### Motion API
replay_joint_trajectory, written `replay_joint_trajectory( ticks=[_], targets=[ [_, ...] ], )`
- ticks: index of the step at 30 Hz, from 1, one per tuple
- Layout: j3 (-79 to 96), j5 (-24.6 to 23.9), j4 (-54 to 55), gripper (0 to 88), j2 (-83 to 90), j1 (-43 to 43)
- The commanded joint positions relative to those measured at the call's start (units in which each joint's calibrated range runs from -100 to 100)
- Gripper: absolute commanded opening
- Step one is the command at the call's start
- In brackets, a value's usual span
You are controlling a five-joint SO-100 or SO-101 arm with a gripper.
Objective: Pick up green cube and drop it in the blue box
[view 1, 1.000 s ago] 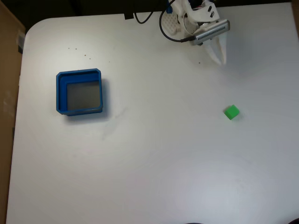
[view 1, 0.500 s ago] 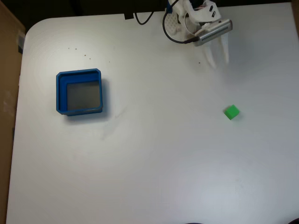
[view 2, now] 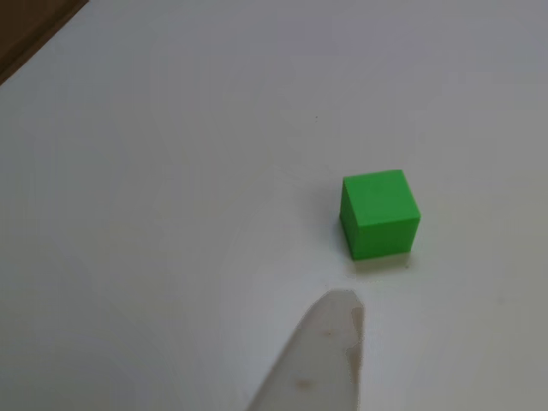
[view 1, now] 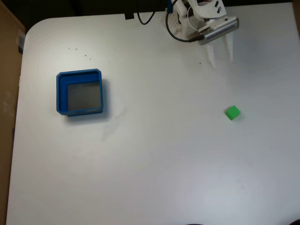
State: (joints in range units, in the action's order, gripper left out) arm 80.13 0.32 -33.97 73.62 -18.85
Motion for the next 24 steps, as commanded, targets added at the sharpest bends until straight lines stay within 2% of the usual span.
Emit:
replay_joint_trajectory(
  ticks=[1, 24],
  targets=[
    [-6.59, 0.20, 1.04, 24.2, -3.29, -0.23],
    [-27.19, 0.24, 0.96, 25.5, -25.60, -0.23]
  ],
)
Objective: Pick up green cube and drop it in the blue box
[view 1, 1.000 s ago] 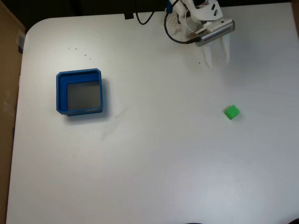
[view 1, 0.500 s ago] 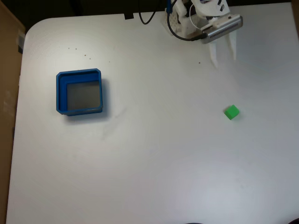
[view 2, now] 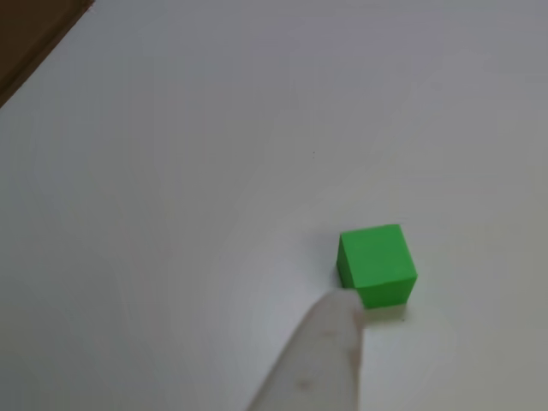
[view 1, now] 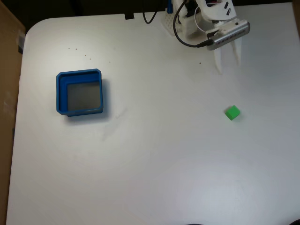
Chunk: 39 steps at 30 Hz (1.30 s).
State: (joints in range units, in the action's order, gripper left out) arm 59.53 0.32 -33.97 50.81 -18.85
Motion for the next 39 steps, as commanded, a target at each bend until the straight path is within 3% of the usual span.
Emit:
replay_joint_trajectory(
  ticks=[1, 17, 34, 39],
  targets=[
    [-8.04, 0.24, 0.96, 25.6, -4.47, -0.23],
    [-23.31, 0.20, 0.96, 29.6, -20.93, -0.37],
    [-24.76, 0.24, 0.80, 29.6, -32.88, 0.06],
    [-32.89, 0.29, -6.12, 29.6, -40.24, 0.06]
  ],
)
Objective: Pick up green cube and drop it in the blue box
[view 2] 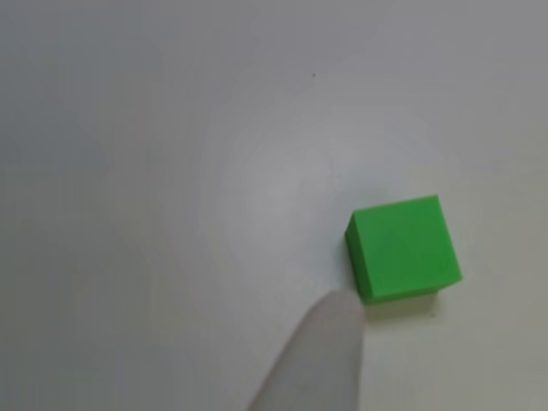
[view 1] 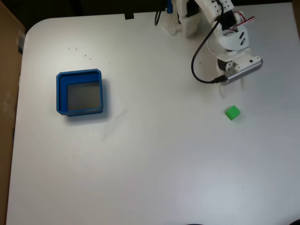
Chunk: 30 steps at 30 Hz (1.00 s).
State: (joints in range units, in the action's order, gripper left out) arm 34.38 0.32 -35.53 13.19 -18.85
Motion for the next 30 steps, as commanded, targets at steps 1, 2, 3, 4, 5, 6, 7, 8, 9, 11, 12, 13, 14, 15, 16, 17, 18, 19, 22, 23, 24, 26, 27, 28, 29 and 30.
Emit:
replay_joint_trajectory(
  ticks=[1, 2, 3, 4, 5, 6, 7, 8, 9, 11, 12, 13, 14, 15, 16, 17, 18, 19, 22, 23, 24, 26, 27, 28, 29, 30],
  targets=[
    [-10.08, 0.29, -7.36, 29.6, -4.29, 0.13],
    [-12.61, 0.29, -10.32, 29.6, -5.96, 0.21],
    [-15.14, 0.29, -13.04, 29.6, -7.63, 0.28],
    [-17.58, 0.29, -15.52, 29.6, -9.39, 0.28],
    [-19.83, 0.29, -17.41, 29.6, -11.14, 0.28],
    [-21.82, 0.29, -18.89, 29.6, -12.98, 0.28],
    [-23.54, 0.29, -19.80, 29.6, -14.82, 0.28],
    [-24.98, 0.29, -20.30, 29.6, -16.49, 0.28],
    [-26.25, 0.34, -20.46, 29.6, -18.00, 0.28],
    [-28.42, 0.34, -20.54, 29.6, -20.67, 0.28],
    [-29.59, 0.34, -20.54, 29.6, -21.84, 0.28],
    [-30.95, 0.34, -20.54, 29.6, -23.18, 0.28],
    [-32.48, 0.34, -20.54, 29.6, -24.43, 0.28],
    [-34.02, 0.34, -20.54, 29.6, -25.85, 0.28],
    [-35.64, 0.34, -20.54, 29.6, -27.36, 0.28],
    [-37.09, 0.34, -20.54, 29.6, -28.78, 0.28],
    [-38.35, 0.39, -20.54, 29.6, -30.12, 0.28],
    [-39.44, 0.39, -20.46, 29.6, -31.37, 0.28],
    [-41.24, 1.66, -20.46, 29.6, -33.88, 0.28],
    [-41.51, 2.44, -20.46, 29.6, -34.21, 0.28],
    [-41.79, 3.37, -20.46, 29.6, -34.38, 0.28],
    [-42.51, 5.08, -20.46, 29.6, -34.46, 0.35],
    [-42.87, 5.67, -20.46, 29.6, -34.55, 0.35],
    [-43.14, 6.01, -20.46, 29.6, -34.55, 0.35],
    [-43.32, 6.11, -20.46, 29.6, -34.55, 0.35],
    [-43.41, 6.15, -20.46, 29.6, -34.63, 0.35]
  ],
)
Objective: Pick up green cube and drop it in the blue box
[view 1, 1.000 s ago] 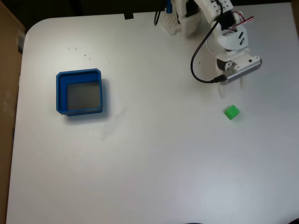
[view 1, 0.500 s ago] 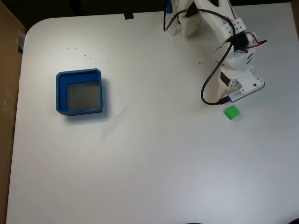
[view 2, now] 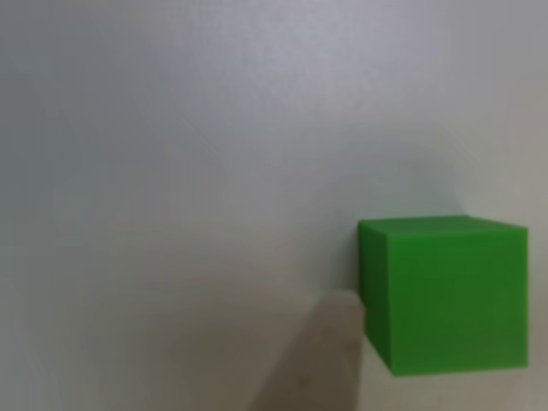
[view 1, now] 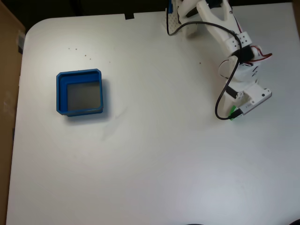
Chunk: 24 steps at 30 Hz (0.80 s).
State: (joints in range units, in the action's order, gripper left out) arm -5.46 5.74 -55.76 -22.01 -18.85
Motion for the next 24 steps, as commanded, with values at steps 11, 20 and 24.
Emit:
replay_joint_trajectory(
  ticks=[11, 20, 24],
  targets=[
    [-3.75, 0.34, -0.16, 29.6, -3.52, 0.35],
    [-7.91, 0.29, -0.16, 29.6, -6.95, 0.35],
    [-8.00, 0.29, -0.16, 29.6, -8.53, 0.35]
  ],
)
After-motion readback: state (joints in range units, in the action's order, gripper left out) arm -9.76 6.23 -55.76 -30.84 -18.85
